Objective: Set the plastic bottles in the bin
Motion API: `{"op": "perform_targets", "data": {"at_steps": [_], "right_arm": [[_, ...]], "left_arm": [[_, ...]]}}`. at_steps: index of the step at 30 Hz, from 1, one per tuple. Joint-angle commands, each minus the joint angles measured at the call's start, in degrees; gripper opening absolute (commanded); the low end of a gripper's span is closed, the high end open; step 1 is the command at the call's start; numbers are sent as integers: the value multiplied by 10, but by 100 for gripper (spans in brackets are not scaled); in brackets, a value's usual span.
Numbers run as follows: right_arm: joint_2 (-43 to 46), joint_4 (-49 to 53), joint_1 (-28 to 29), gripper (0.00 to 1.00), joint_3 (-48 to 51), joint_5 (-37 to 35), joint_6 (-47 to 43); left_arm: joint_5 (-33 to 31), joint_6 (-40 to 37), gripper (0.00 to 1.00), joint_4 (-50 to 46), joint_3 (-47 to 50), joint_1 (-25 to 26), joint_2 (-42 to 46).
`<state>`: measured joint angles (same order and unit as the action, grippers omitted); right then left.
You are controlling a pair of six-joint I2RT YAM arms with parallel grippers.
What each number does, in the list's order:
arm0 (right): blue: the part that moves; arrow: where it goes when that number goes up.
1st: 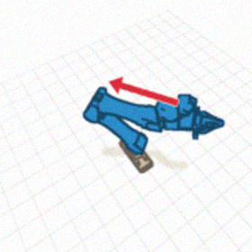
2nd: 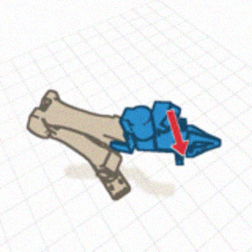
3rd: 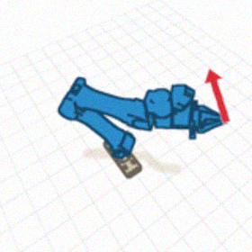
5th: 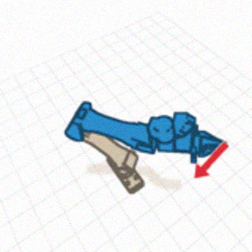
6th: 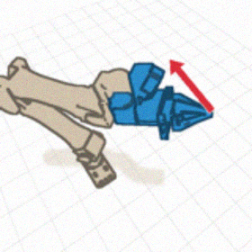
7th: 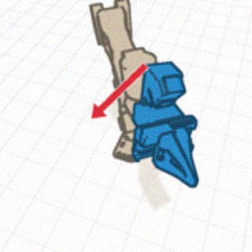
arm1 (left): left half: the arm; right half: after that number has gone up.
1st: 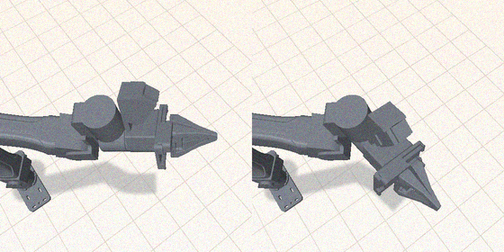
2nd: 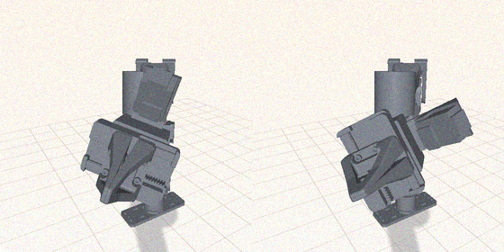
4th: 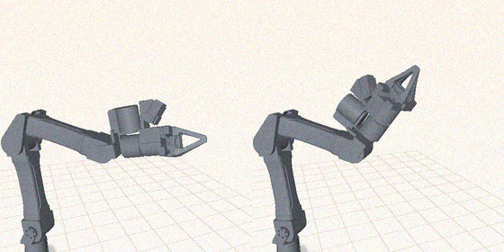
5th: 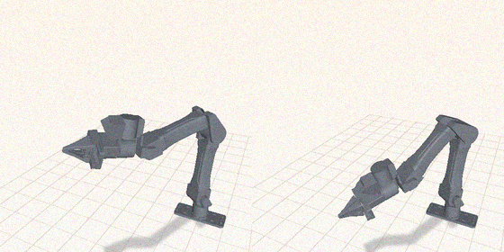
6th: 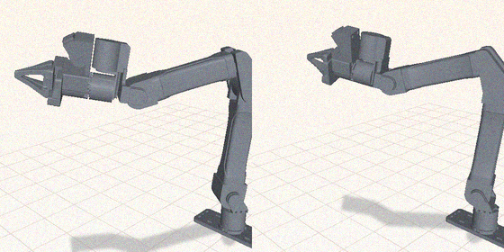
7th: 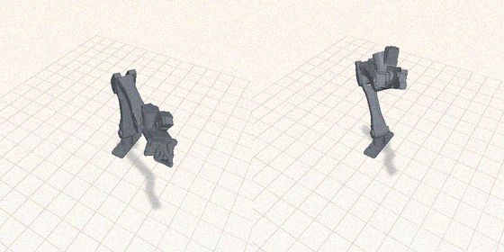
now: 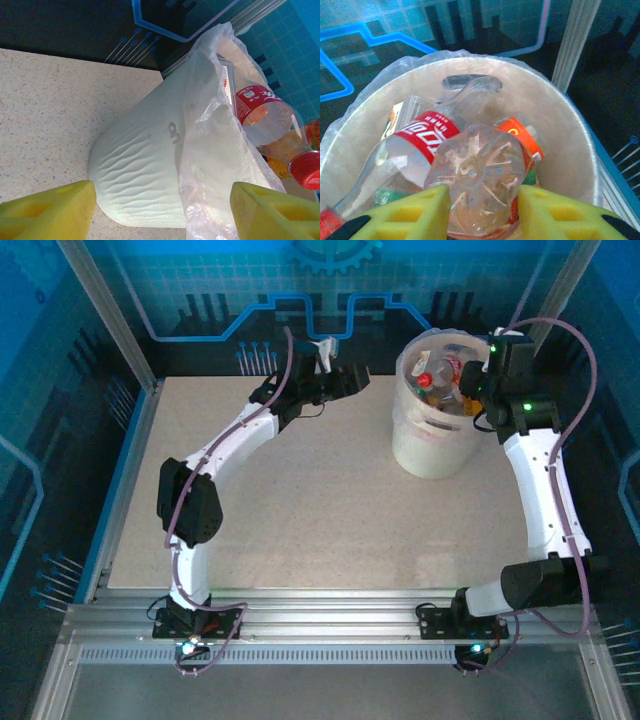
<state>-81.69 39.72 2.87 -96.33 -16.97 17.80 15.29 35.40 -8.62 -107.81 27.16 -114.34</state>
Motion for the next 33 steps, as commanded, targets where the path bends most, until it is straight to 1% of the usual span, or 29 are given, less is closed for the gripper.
{"op": "perform_targets", "data": {"at_steps": [1,6,12,16,22,25,30,33], "right_arm": [[10,9,-3,34,32,54,6],[26,-1,1,33,83,65,14],[40,-4,3,33,124,56,21],[39,1,2,36,130,50,19],[48,19,8,45,102,46,12],[57,35,10,53,82,46,10],[83,62,13,69,52,51,3],[110,79,14,75,43,44,1]], "left_arm": [[9,-15,72,15,8,-3,27],[8,-15,72,16,14,-3,29],[7,-18,72,18,21,-4,36],[5,-18,72,22,26,-4,39],[5,-16,73,21,27,-5,39],[4,-16,73,23,30,-8,43],[-5,-16,81,27,45,-14,63],[-17,-19,88,35,69,-23,87]]}}
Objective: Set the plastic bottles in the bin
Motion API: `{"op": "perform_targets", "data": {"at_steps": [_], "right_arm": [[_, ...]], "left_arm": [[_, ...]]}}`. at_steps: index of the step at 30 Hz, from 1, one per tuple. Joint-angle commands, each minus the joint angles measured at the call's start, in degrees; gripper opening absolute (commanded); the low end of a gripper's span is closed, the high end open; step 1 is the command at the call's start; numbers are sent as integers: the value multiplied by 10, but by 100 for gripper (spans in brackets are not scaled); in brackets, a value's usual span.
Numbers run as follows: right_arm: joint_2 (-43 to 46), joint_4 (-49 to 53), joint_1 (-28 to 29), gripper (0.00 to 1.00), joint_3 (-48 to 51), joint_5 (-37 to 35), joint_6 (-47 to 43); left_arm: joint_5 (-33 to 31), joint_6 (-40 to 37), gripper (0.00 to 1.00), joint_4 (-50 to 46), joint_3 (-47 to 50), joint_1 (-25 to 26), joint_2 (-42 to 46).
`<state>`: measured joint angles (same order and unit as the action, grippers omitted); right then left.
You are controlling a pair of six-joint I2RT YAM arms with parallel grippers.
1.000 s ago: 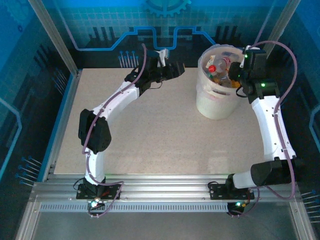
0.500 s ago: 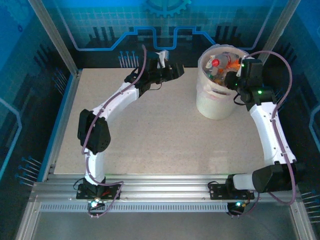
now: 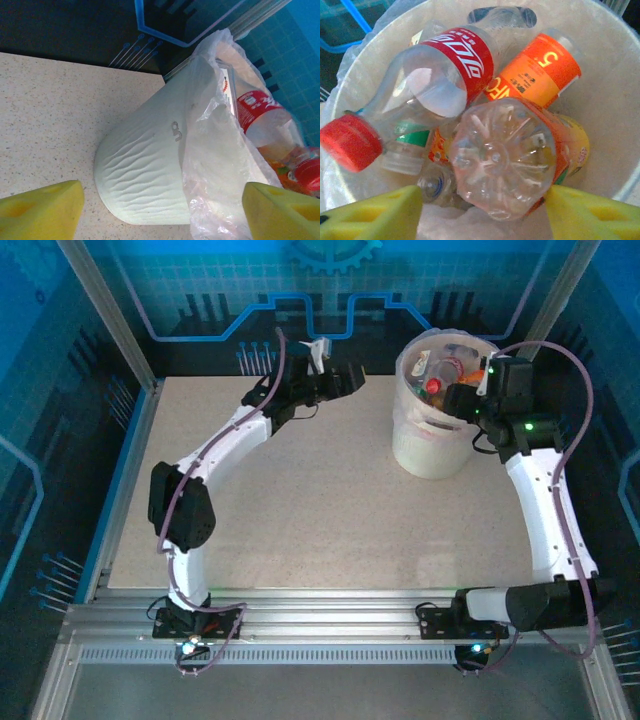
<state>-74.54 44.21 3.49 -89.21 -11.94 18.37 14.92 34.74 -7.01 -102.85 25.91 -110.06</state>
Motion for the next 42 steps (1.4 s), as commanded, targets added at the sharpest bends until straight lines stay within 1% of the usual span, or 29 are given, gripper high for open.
{"op": "perform_targets", "data": {"at_steps": [1,3,5,7,8,9,16,21,27,29,31,34,38,42], "right_arm": [[47,39,8,77,-28,-9,-4],[68,49,9,81,-26,-11,-4],[90,56,13,84,-19,-13,-5],[112,61,21,89,-5,-17,-4],[124,64,26,97,4,-21,-4],[138,64,32,100,17,-27,-3],[225,58,81,100,134,-101,20],[302,16,84,100,267,-139,35],[364,-76,85,100,452,-151,32],[365,-104,85,100,499,-160,39],[363,-150,85,100,554,-166,43],[355,-213,83,100,611,-208,82],[330,-313,68,100,647,-194,28],[282,-383,33,100,650,-160,-18]], "left_arm": [[-18,-13,91,22,30,-12,54],[-30,-15,99,33,60,-19,79],[-45,-18,99,44,95,-24,109],[-63,-23,99,54,131,-29,138],[-73,-24,99,58,151,-31,156],[-83,-25,99,63,173,-34,175],[-174,-54,99,92,351,-36,324],[-277,-87,99,126,507,-36,445],[-412,-142,99,175,654,-36,557],[-450,-168,99,187,682,-37,573],[-475,-209,99,207,701,-37,573],[-511,-251,99,243,724,-42,552],[-513,-272,99,268,739,-78,510],[-480,-291,99,319,759,-126,472]]}}
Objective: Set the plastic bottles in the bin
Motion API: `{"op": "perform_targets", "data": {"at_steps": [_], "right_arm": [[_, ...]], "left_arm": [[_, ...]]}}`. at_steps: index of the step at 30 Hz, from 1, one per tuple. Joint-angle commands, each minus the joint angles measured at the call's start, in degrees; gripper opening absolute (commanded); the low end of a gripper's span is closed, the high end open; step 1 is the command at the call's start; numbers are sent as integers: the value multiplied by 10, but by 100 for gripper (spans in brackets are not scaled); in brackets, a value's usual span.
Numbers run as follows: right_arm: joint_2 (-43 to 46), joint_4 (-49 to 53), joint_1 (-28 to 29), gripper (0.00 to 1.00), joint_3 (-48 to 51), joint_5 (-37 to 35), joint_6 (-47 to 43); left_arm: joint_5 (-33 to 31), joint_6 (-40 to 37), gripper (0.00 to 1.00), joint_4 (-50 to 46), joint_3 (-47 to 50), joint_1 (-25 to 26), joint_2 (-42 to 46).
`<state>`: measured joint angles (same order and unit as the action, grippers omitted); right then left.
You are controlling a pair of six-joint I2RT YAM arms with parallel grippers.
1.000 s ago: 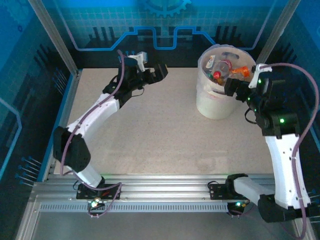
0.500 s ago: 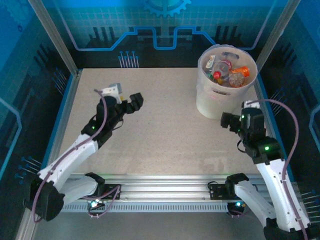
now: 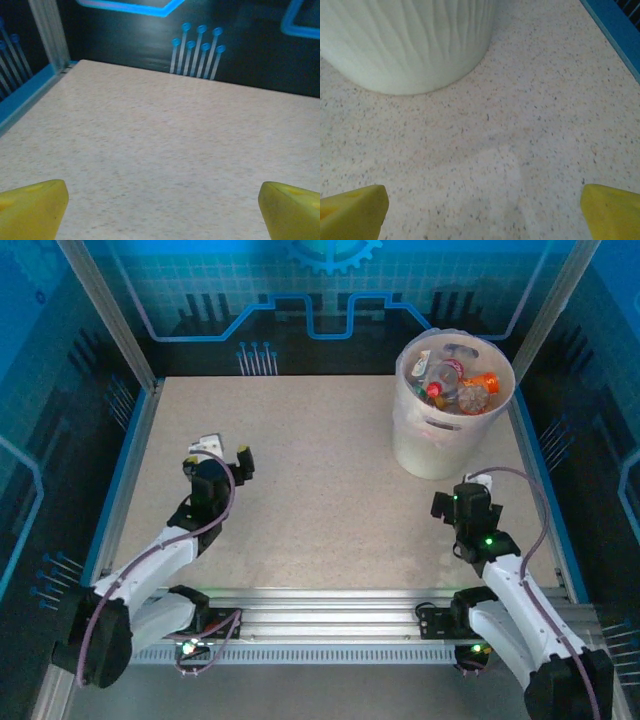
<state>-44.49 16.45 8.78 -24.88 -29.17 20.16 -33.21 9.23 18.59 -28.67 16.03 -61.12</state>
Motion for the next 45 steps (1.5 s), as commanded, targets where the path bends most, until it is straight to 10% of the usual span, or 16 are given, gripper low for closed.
{"op": "perform_targets", "data": {"at_steps": [1,20,26,38,45], "right_arm": [[-34,-129,-30,100,8,24,-49],[-197,-472,-110,100,40,181,-146],[-223,-493,-114,100,42,201,-164],[-271,-527,-121,100,49,257,-194],[-270,-523,-118,100,47,304,-214]], "left_arm": [[12,-41,99,78,21,-39,-29],[220,-92,99,287,79,-154,-120],[235,-97,99,215,90,-154,-95],[302,-98,99,428,102,-160,-288],[293,-90,99,335,68,-160,-275]]}}
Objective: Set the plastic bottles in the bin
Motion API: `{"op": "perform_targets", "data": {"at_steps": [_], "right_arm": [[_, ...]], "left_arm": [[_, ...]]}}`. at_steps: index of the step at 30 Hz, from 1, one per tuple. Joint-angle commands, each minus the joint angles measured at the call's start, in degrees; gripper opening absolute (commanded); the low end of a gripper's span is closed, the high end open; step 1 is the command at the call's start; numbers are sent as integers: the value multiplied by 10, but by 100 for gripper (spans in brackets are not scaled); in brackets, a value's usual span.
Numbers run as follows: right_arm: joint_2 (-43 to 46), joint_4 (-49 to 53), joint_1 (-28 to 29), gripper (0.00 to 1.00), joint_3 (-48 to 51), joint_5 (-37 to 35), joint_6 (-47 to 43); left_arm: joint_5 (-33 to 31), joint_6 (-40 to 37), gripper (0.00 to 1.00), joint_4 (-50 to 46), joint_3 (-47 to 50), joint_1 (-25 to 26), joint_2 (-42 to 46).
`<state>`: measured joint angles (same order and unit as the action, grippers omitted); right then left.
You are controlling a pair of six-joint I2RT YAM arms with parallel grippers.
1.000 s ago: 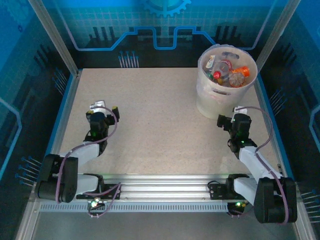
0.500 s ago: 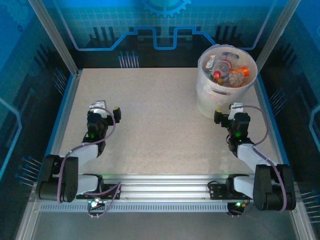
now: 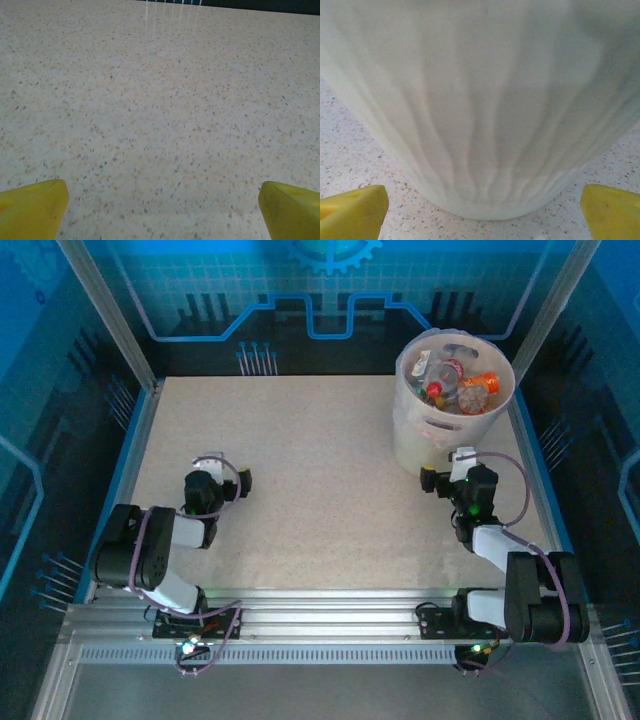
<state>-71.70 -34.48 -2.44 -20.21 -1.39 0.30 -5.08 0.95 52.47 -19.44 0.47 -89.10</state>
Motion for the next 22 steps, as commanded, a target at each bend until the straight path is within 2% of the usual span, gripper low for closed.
{"op": "perform_targets", "data": {"at_steps": [1,5,13,22], "right_arm": [[1,-12,-6,100,0,25,-15],[1,-13,-6,100,0,22,-4],[-33,-32,0,100,-18,73,9],[-68,-64,26,100,-24,59,-3]], "left_arm": [[14,-9,99,1,-26,-5,2],[17,-10,99,-3,-27,-5,3],[18,-10,99,-2,-27,-5,3],[18,-10,99,-3,-27,-5,3]]}}
